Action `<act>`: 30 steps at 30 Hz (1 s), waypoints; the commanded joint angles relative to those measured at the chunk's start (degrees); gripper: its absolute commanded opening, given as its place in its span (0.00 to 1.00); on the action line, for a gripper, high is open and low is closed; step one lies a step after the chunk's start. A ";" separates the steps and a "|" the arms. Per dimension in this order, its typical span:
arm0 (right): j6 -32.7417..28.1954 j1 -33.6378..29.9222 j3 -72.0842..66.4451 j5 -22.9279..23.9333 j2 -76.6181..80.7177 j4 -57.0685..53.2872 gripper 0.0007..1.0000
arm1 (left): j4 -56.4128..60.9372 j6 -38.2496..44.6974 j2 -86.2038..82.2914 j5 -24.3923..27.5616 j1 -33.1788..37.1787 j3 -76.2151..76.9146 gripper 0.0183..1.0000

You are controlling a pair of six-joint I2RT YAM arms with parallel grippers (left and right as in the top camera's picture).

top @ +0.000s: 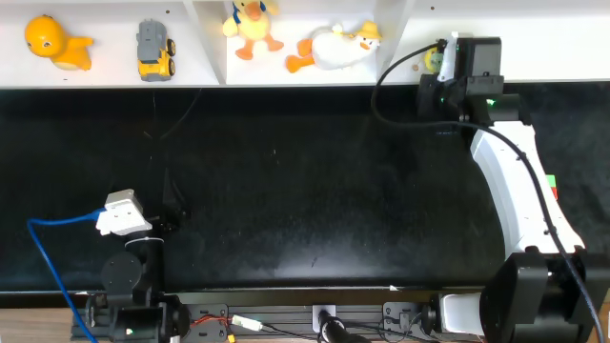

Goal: Store Toys

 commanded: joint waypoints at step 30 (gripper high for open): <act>-0.83 1.22 10.56 -1.88 14.86 9.51 0.05 | 0.35 1.07 -0.68 0.59 -0.15 -0.52 1.00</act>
